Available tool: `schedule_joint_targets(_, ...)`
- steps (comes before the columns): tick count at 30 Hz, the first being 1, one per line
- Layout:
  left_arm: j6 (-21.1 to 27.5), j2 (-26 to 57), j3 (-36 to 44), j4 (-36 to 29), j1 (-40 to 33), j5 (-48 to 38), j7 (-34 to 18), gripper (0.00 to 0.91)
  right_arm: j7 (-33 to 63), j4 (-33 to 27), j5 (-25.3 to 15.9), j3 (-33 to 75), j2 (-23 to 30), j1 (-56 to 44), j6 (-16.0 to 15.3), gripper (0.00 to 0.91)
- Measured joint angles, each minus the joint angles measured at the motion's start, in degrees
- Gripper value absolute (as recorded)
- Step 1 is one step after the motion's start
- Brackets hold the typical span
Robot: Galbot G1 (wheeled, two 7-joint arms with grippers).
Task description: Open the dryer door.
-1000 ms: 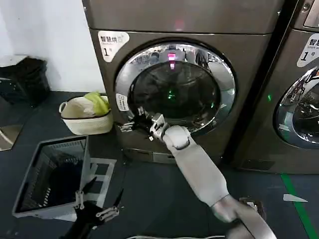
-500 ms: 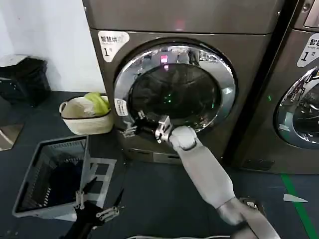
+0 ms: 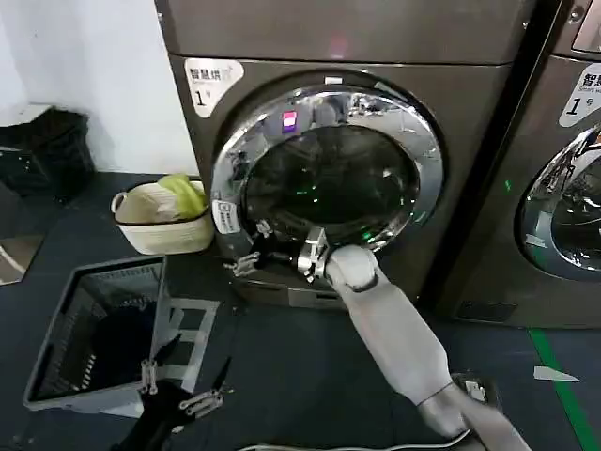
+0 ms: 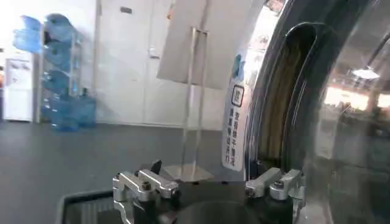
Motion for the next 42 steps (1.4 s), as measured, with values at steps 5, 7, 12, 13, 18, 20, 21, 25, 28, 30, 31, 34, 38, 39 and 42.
schedule_joint_targets(5,0.0,0.1,-0.3,0.0,-0.1,-0.4,0.1,0.907,-2.1,1.7,-0.2,0.4,-1.1,-1.2,0.0,0.907)
schedule_joint_targets(7,0.1,0.1,-0.3,0.0,-0.1,-0.4,0.1,0.907,-2.8,2.5,-0.3,0.6,-1.4,-1.6,-0.1,0.907)
schedule_joint_targets(12,0.1,0.1,-0.4,0.0,-0.2,-0.4,0.2,0.907,-4.1,4.4,-0.5,1.0,-2.1,-3.1,-0.2,0.907)
schedule_joint_targets(13,0.2,0.1,-0.4,0.0,-0.2,-0.5,0.2,0.907,-4.4,4.8,-0.5,1.0,-2.2,-3.4,-0.2,0.907)
schedule_joint_targets(18,0.3,0.3,-0.9,0.0,-0.3,-0.9,0.4,0.907,-6.0,6.9,-0.5,1.5,-3.1,-4.9,-0.2,0.907)
schedule_joint_targets(20,0.3,0.4,-1.2,0.1,-0.3,-1.0,0.4,0.907,-7.1,7.6,-0.5,1.9,-3.5,-5.6,0.0,0.907)
schedule_joint_targets(21,0.3,0.4,-1.3,0.1,-0.3,-1.1,0.4,0.907,-7.4,8.0,-0.5,2.0,-3.6,-5.9,0.0,0.907)
schedule_joint_targets(25,0.3,0.5,-1.4,0.1,-0.4,-1.1,0.5,0.907,-8.7,9.3,-0.5,2.6,-4.2,-7.0,0.3,0.907)
schedule_joint_targets(28,0.3,0.6,-1.4,0.1,-0.4,-1.2,0.5,0.907,-9.7,10.1,-0.5,2.9,-4.7,-7.6,0.3,0.907)
schedule_joint_targets(30,0.3,0.7,-1.5,0.1,-0.5,-1.3,0.5,0.907,-10.5,10.6,-0.4,3.2,-5.0,-8.0,0.3,0.907)
schedule_joint_targets(31,0.3,0.8,-1.6,0.1,-0.5,-1.4,0.5,0.907,-10.8,10.8,-0.4,3.3,-5.1,-8.2,0.3,0.907)
schedule_joint_targets(34,0.4,0.9,-1.7,0.0,-0.6,-1.8,0.6,0.907,-11.8,11.5,-0.4,3.6,-5.5,-9.0,0.4,0.907)
schedule_joint_targets(38,0.7,1.2,-2.5,-0.2,-0.8,-2.6,0.6,0.907,-12.9,12.2,-0.4,4.0,-5.9,-9.6,0.6,0.907)
schedule_joint_targets(39,0.7,1.3,-2.6,-0.2,-0.8,-2.8,0.6,0.907,-13.3,12.5,-0.4,4.1,-6.1,-9.8,0.7,0.907)
schedule_joint_targets(42,0.9,1.5,-3.0,-0.2,-1.0,-3.3,0.6,0.907,-14.2,12.9,-0.4,4.5,-6.5,-10.3,0.9,0.907)
